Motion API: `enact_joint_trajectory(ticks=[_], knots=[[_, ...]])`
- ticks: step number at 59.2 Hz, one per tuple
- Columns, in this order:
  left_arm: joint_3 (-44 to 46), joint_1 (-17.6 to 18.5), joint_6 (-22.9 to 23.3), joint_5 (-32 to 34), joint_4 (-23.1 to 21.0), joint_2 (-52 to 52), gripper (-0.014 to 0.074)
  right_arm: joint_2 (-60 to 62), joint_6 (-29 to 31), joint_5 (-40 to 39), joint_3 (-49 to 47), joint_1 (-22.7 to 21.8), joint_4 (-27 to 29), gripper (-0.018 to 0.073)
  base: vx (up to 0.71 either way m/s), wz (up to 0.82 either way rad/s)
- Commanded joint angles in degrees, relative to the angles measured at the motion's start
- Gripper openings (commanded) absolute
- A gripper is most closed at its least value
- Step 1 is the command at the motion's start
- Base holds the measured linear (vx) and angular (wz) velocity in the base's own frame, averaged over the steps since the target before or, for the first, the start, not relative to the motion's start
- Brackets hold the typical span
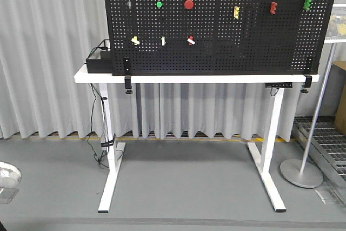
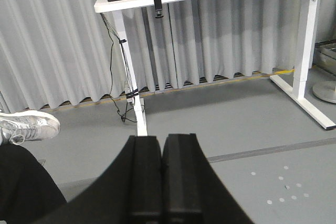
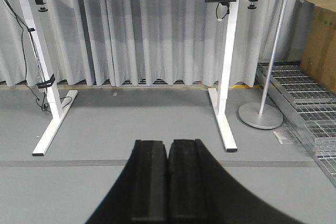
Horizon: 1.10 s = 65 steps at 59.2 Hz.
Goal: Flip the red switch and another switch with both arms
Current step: 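Drive the base forward toward the black pegboard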
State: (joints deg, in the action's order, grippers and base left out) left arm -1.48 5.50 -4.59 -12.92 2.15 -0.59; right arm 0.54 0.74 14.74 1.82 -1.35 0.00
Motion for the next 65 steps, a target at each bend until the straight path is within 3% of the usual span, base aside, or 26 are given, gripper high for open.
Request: enact_joint_trajectory(ticks=[1,65], knots=[[-1.1,-0.1,0.7,4.6,-0.4,-0.3,0.0002,0.7,0.1,-4.9,0.3,0.0,0.0,-0.0006,0.00,0.00],[-1.1,-0.1,0.7,4.6,-0.4,-0.3,0.0002,0.7,0.1,-4.9,0.3,0.0,0.0,-0.0006,0.04,0.00]])
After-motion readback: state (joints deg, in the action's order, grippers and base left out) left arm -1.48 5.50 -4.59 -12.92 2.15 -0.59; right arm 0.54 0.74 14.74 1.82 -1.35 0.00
